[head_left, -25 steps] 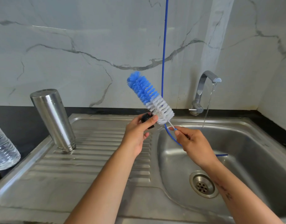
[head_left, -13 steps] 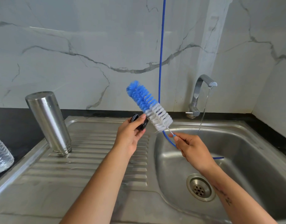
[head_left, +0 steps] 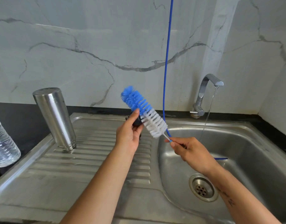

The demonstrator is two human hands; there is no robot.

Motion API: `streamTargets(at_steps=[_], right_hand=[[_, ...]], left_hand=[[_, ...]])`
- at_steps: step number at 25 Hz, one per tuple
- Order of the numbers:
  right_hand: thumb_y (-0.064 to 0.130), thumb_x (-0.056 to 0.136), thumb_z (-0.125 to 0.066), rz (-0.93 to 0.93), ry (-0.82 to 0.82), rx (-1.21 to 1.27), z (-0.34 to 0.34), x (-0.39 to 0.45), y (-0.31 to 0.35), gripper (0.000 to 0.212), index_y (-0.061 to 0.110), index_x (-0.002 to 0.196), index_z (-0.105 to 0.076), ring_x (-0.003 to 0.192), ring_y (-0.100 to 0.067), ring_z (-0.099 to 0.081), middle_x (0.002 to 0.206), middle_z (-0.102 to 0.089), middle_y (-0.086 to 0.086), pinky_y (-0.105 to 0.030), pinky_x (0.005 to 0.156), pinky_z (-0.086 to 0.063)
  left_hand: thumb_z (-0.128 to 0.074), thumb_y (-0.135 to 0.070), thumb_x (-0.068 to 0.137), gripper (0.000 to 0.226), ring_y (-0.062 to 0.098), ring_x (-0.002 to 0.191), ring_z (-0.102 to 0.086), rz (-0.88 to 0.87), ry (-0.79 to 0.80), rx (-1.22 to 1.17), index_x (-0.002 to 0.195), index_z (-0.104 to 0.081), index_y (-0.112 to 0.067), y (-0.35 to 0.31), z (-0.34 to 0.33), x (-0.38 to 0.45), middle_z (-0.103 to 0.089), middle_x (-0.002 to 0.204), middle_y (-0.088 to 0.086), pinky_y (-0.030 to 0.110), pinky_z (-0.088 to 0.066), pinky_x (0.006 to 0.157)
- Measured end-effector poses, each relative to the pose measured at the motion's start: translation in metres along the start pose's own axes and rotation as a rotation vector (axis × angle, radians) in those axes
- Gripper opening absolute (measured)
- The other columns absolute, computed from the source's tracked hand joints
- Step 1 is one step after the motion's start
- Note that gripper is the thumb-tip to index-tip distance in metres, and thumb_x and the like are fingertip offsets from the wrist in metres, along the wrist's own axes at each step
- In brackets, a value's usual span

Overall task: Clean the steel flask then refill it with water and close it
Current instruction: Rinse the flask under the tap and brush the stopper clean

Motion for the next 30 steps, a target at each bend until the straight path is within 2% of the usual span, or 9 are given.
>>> streamTargets(at_steps=[3,8,11,15,18,20,25,28,30], right_hand=[[0.025,0.105,-0.057,0.026,-0.114,0.027,0.006,0.007,0.005,0.024,0.039,0.113,-0.075,0.058,-0.009,-0.031,0.062,-0.038,0.008,-0.020,0.053,-0.031],[0.026,0.105,-0.056,0.005,0.051,-0.012,0.000,-0.001,-0.004,0.023,0.027,0.113,-0.077,0.053,-0.007,-0.029,0.059,-0.037,0.008,-0.017,0.052,-0.029],[0.024,0.105,-0.055,0.036,-0.053,-0.024,0.004,0.005,0.008,0.022,0.016,0.107,-0.076,0.054,-0.008,-0.028,0.060,-0.036,0.007,-0.019,0.051,-0.027],[0.028,0.105,-0.056,0.014,0.059,0.002,0.001,-0.002,-0.001,0.022,0.030,0.111,-0.077,0.053,-0.007,-0.029,0.060,-0.038,0.008,-0.014,0.051,-0.028],[0.025,0.105,-0.056,0.036,-0.007,0.007,-0.001,0.004,0.006,0.023,0.019,0.111,-0.077,0.051,-0.007,-0.029,0.059,-0.037,0.009,-0.015,0.050,-0.028],[0.023,0.105,-0.056,0.039,-0.062,0.015,0.006,0.006,0.009,0.021,0.027,0.112,-0.076,0.052,-0.007,-0.030,0.058,-0.037,0.010,-0.015,0.051,-0.029],[0.025,0.105,-0.056,-0.014,0.056,0.064,-0.001,-0.001,-0.002,0.023,0.024,0.114,-0.077,0.049,-0.006,-0.028,0.055,-0.037,0.011,-0.012,0.048,-0.028],[0.023,0.106,-0.055,0.002,-0.024,0.069,0.003,0.006,0.006,0.021,0.027,0.112,-0.075,0.046,-0.006,-0.029,0.053,-0.037,0.012,-0.013,0.048,-0.027],[0.027,0.105,-0.056,0.015,0.027,0.057,0.007,0.001,0.002,0.021,0.033,0.113,-0.075,0.050,-0.006,-0.028,0.057,-0.037,0.009,-0.012,0.048,-0.028]], left_hand=[[-0.074,-0.005,0.087,0.024,0.021,0.094,-0.076,0.088,0.089,0.179,0.110,-0.071,-0.001,0.025,-0.015,-0.017,-0.077,0.108,0.016,0.029,-0.063,0.070],[-0.077,-0.007,0.080,0.026,0.022,0.098,-0.075,-0.047,-0.013,-0.058,0.105,-0.071,-0.002,-0.010,0.003,0.007,-0.078,0.102,0.013,0.038,-0.061,0.089],[-0.075,-0.007,0.082,0.025,0.018,0.093,-0.076,0.034,0.070,0.088,0.107,-0.071,-0.003,0.015,-0.011,-0.008,-0.078,0.101,0.011,0.030,-0.063,0.074],[-0.075,-0.006,0.084,0.023,0.021,0.098,-0.076,-0.051,0.011,-0.074,0.106,-0.071,-0.002,-0.012,-0.002,0.004,-0.078,0.103,0.013,0.035,-0.064,0.080],[-0.072,-0.006,0.087,0.020,0.021,0.098,-0.075,0.003,0.073,0.019,0.107,-0.072,-0.003,0.005,-0.010,-0.005,-0.078,0.103,0.012,0.034,-0.063,0.085],[-0.076,-0.008,0.082,0.029,0.021,0.098,-0.075,0.010,0.085,0.057,0.110,-0.071,-0.002,0.010,-0.017,-0.010,-0.077,0.106,0.013,0.034,-0.063,0.085],[-0.077,-0.008,0.077,0.044,0.024,0.107,-0.072,-0.054,0.052,-0.033,0.119,-0.068,0.002,-0.009,-0.006,0.001,-0.074,0.117,0.017,0.038,-0.060,0.091],[-0.075,-0.006,0.083,0.026,0.022,0.100,-0.074,-0.009,0.075,0.081,0.108,-0.071,-0.002,0.010,-0.016,-0.011,-0.076,0.108,0.014,0.034,-0.063,0.085],[-0.077,-0.009,0.076,0.031,0.021,0.096,-0.075,-0.062,0.073,0.010,0.106,-0.071,-0.002,-0.008,-0.013,-0.005,-0.077,0.102,0.013,0.033,-0.063,0.081]])
Point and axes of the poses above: each hand's wrist, its own x-axis towards the middle knuckle, its own z-axis out of the back of the hand, y = z × x, the point moved 8 cm from there along x, towards the middle knuckle
